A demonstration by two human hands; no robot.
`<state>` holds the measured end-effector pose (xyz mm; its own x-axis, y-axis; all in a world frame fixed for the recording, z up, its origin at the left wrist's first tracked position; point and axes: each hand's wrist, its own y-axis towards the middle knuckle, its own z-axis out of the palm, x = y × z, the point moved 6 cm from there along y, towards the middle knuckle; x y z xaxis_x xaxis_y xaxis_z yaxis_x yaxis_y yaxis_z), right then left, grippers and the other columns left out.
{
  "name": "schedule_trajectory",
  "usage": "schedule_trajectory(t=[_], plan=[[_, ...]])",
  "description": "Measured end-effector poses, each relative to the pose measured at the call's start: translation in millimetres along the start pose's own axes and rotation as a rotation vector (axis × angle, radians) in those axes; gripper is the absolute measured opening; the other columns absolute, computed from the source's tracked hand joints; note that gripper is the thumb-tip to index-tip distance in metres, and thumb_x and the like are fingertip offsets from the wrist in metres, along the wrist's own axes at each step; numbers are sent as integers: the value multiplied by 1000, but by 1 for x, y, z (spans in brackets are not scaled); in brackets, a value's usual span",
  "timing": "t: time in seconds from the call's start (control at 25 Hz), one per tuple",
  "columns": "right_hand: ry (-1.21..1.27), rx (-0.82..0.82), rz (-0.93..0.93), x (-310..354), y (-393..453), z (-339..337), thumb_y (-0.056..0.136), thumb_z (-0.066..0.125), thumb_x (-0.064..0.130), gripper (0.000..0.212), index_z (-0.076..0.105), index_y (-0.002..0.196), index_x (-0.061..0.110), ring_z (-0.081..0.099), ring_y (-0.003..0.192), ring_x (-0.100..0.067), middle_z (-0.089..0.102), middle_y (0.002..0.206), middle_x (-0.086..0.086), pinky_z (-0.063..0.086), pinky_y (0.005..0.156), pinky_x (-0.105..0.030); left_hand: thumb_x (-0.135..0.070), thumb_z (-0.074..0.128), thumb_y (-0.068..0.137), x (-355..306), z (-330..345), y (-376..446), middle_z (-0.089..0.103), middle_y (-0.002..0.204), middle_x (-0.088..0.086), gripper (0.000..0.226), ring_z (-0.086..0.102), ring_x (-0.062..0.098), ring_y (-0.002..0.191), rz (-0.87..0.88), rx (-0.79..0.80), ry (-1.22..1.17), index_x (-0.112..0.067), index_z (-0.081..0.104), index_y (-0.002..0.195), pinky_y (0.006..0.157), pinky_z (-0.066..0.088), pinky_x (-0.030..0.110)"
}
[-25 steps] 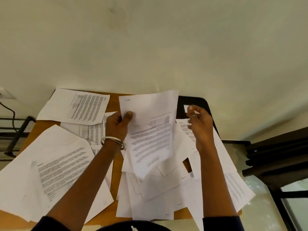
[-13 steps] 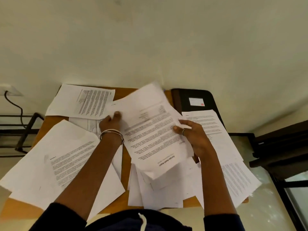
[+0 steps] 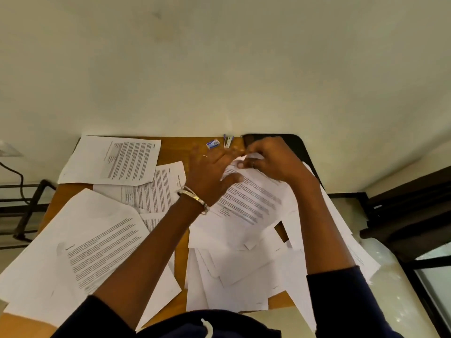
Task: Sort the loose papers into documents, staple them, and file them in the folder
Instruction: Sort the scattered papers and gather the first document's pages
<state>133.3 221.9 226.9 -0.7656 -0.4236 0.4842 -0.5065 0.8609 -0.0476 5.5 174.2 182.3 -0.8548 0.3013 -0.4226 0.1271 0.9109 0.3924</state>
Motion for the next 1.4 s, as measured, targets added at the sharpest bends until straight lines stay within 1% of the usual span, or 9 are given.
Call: schedule_trajectory(t=[0.08, 0.2, 0.32, 0.52, 0.64, 0.76, 1.04, 1.28, 1.4], plan=[[-35, -122, -58, 8, 2, -11, 85, 70, 30, 24, 72, 101, 13, 62, 85, -21, 69, 92, -5, 46, 70, -26, -45, 45, 93, -7, -11, 8, 69, 89, 13, 44, 62, 25, 78, -93, -82, -236, -9, 66, 106, 75, 43, 28], [52, -289, 30, -16, -13, -24, 79, 75, 35, 34, 69, 107, 15, 56, 82, -10, 64, 92, 6, 40, 69, -19, -33, 53, 92, 7, -32, 7, 46, 53, -10, 29, 40, 4, 50, -219, -293, -371, -10, 65, 79, 52, 28, 8], [185, -343, 181, -54, -33, -19, 81, 75, 25, 25, 70, 101, 12, 58, 75, -5, 65, 90, 6, 40, 64, -5, -21, 63, 88, 38, -38, 1, 51, 59, -5, 16, 45, 8, 57, -461, -319, -605, -10, 64, 75, 59, 36, 18], [930, -476, 405, -86, -59, 15, 87, 68, 13, 11, 70, 95, 6, 69, 84, -24, 73, 92, -7, 58, 80, -37, -20, 70, 81, 68, -28, -20, 64, 77, -4, 9, 58, 17, 79, -821, -367, -921, -25, 66, 74, 79, 47, 32], [1077, -481, 486, -86, -64, 40, 90, 64, 15, 12, 68, 97, 7, 69, 90, -29, 73, 96, -7, 59, 79, -41, -18, 70, 81, 67, -22, -29, 62, 76, -3, 11, 55, 9, 73, -895, -347, -965, -21, 65, 72, 70, 42, 24], [1248, -526, 583, -82, -65, 53, 92, 60, 16, 7, 66, 92, 15, 69, 86, -27, 72, 93, -6, 58, 75, -39, -18, 70, 81, 66, -16, -39, 64, 81, -3, 6, 57, 13, 79, -926, -336, -986, -16, 66, 77, 74, 42, 27], [1198, -576, 639, -76, -63, 53, 92, 60, 25, 9, 64, 85, 23, 67, 84, -24, 70, 87, 0, 57, 75, -40, -29, 64, 86, 64, -10, -55, 63, 90, -3, 11, 55, 32, 106, -1092, -310, -1122, -26, 61, 76, 96, 42, 53], [1099, -530, 660, -70, -57, 55, 92, 60, 28, 8, 63, 84, 28, 63, 98, -30, 68, 100, -6, 53, 90, -47, -34, 66, 84, 58, -8, -56, 62, 81, 2, 21, 56, 29, 92, -1115, -255, -1075, -21, 58, 70, 96, 42, 58], [1111, -489, 758, -75, -56, 56, 94, 56, 30, 15, 52, 80, 28, 59, 91, -24, 62, 95, -3, 50, 86, -40, -32, 63, 87, 54, -8, -54, 59, 76, -4, 21, 54, 29, 91, -1081, -272, -995, -23, 58, 69, 96, 43, 51]])
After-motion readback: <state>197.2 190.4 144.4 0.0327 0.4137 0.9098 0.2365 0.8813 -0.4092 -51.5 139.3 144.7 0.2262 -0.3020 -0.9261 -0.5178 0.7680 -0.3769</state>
